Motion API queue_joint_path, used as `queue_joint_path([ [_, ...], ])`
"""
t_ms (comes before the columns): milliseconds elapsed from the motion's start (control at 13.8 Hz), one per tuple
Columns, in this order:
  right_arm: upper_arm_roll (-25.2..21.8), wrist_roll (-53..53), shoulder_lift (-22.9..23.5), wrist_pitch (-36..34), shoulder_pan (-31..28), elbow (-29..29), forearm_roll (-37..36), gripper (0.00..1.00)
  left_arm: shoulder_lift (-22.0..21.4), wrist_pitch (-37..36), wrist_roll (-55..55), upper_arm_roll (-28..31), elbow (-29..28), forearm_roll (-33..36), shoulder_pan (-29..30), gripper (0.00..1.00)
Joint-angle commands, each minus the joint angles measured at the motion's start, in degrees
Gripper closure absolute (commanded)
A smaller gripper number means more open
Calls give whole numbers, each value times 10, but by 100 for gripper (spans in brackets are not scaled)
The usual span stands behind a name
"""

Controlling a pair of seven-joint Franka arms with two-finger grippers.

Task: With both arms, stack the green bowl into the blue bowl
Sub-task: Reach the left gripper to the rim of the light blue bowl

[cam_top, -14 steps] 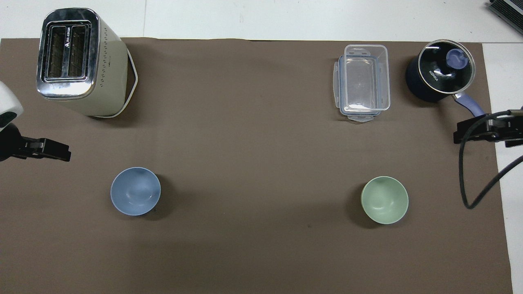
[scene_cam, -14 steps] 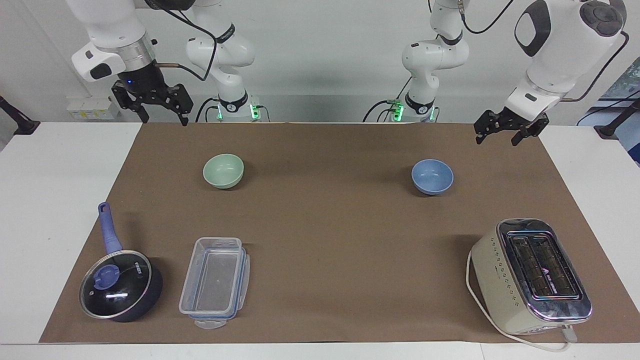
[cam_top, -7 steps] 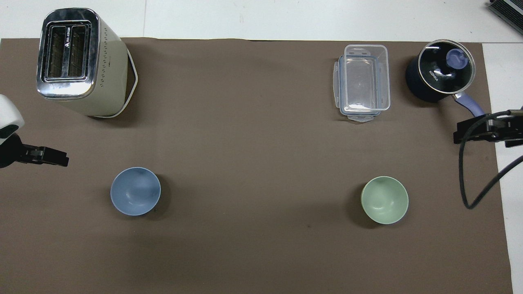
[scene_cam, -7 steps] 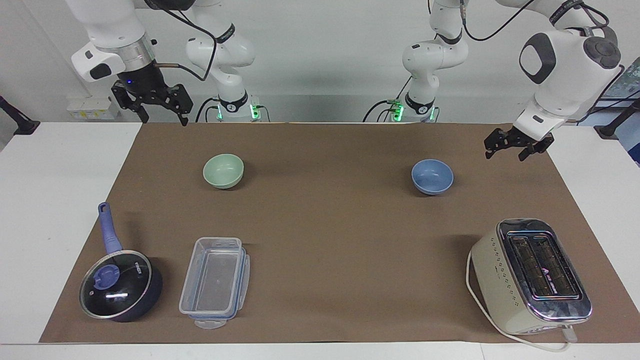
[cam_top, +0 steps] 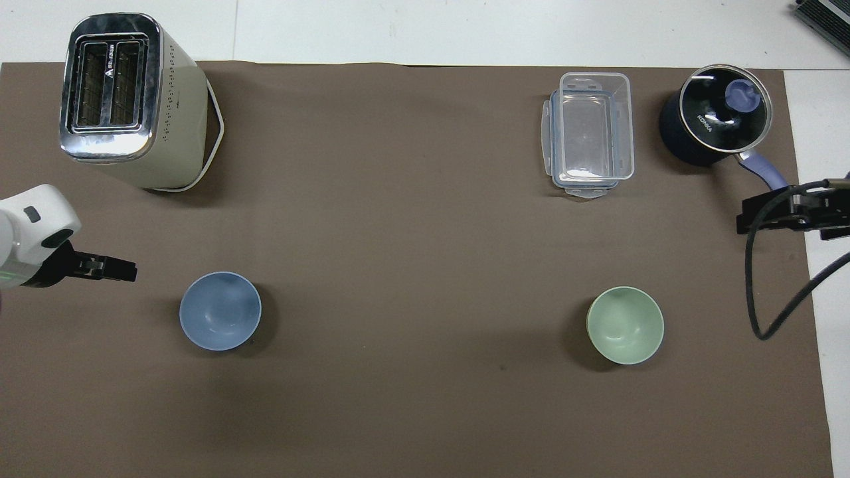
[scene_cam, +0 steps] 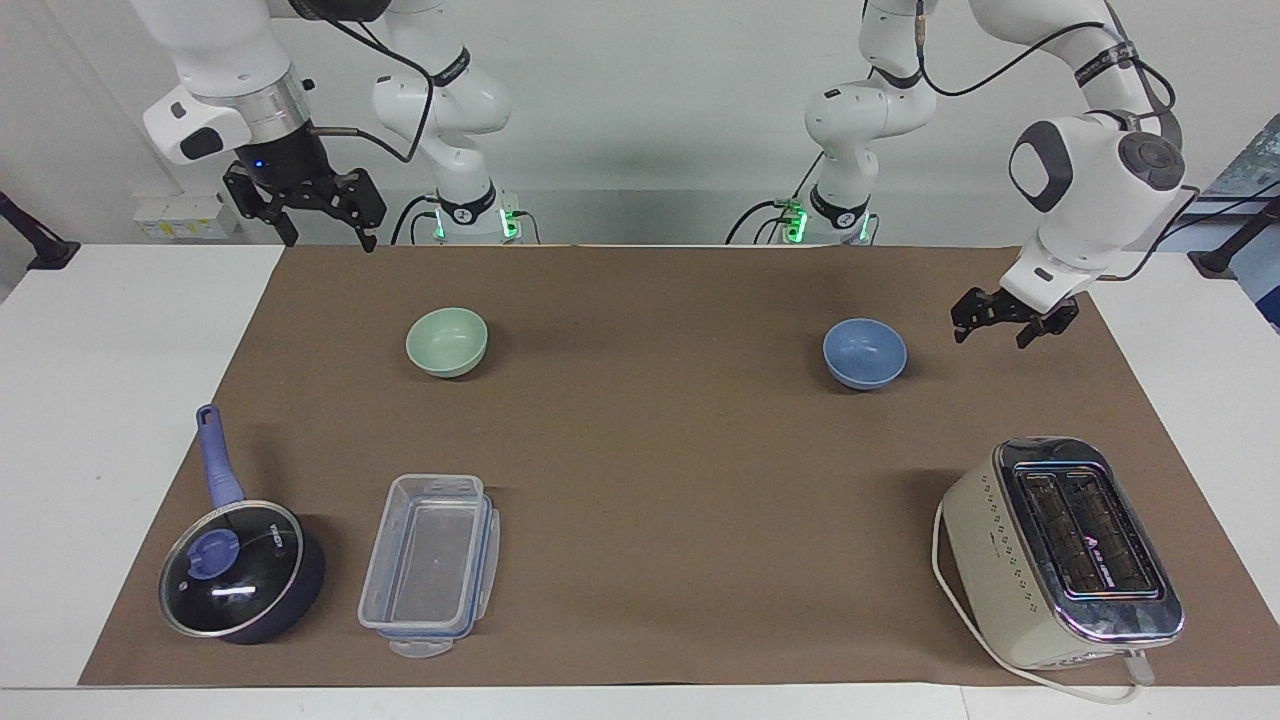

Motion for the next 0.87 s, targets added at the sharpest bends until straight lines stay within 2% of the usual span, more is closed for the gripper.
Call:
queue_joint_path([
  [0, 1, 8, -15, 7, -7, -20, 11, 0, -22, 70, 5, -2, -73, -17, -1, 0],
  [434, 1, 9, -16, 7, -7, -22, 11, 0, -26, 182, 1, -3, -157, -111, -48, 0],
  [651, 0, 9, -16, 7, -7, -22, 11, 0, -17, 242, 1, -3, -192, -115, -70, 0],
  [723, 0, 9, -16, 7, -7, -22, 11, 0, -15, 246, -1, -3, -196, -115, -73, 9],
  [795, 1, 9, -16, 7, -7, -23, 11, 0, -15, 246, -11, -3, -195, -115, -73, 50],
])
